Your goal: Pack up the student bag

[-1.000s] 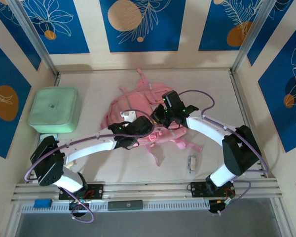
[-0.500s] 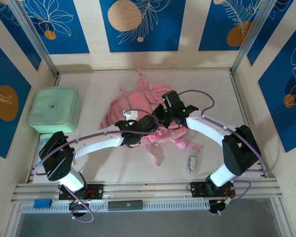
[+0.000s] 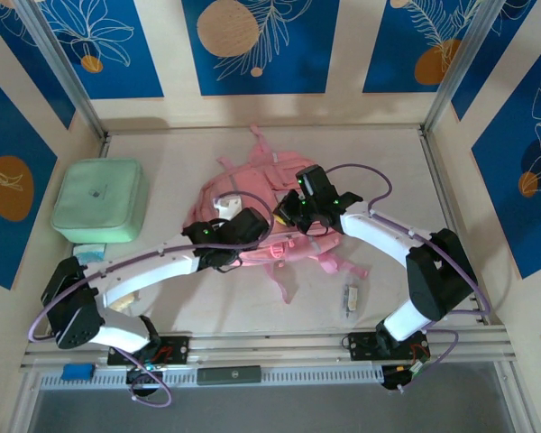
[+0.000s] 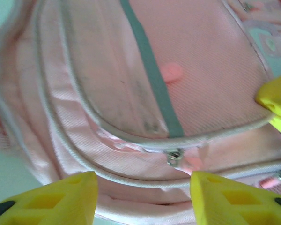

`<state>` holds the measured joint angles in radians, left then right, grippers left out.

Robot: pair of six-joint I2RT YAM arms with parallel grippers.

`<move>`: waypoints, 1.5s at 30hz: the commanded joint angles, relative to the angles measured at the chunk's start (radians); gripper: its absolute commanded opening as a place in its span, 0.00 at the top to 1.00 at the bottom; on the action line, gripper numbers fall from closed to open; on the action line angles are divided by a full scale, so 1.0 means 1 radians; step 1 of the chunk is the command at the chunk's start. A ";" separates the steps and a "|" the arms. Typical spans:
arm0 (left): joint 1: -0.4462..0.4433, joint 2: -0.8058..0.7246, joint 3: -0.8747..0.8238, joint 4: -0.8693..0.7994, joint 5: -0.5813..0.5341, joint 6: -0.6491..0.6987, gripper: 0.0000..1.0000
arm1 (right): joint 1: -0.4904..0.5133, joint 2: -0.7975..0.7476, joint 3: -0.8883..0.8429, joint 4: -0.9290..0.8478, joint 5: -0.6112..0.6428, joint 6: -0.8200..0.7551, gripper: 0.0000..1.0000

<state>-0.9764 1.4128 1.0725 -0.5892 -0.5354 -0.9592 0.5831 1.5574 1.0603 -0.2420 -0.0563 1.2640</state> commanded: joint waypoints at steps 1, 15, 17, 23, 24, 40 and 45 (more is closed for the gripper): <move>0.000 0.049 0.018 0.097 0.119 0.024 0.45 | -0.004 0.009 0.043 0.017 -0.006 -0.008 1.00; 0.025 0.143 0.009 0.223 0.090 -0.149 0.63 | -0.011 0.008 0.033 0.015 -0.013 -0.009 1.00; 0.034 0.147 0.007 0.209 0.084 -0.187 0.64 | -0.011 0.012 0.038 0.020 -0.020 -0.008 1.00; 0.035 0.155 -0.006 0.191 0.035 -0.287 0.64 | -0.008 0.021 0.042 0.024 -0.026 -0.008 1.00; 0.035 0.155 -0.009 0.191 0.026 -0.305 0.61 | -0.009 0.022 0.043 0.024 -0.028 -0.008 1.00; 0.036 0.154 -0.015 0.183 -0.065 -0.327 0.73 | -0.002 0.025 0.044 0.038 -0.026 0.003 1.00; 0.037 0.172 0.012 0.175 -0.089 -0.326 0.79 | 0.009 0.034 0.048 0.032 -0.027 -0.003 1.00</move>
<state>-0.9581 1.5669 1.0584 -0.3992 -0.5404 -1.2591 0.5835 1.5761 1.0660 -0.2272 -0.0673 1.2648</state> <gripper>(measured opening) 0.217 0.047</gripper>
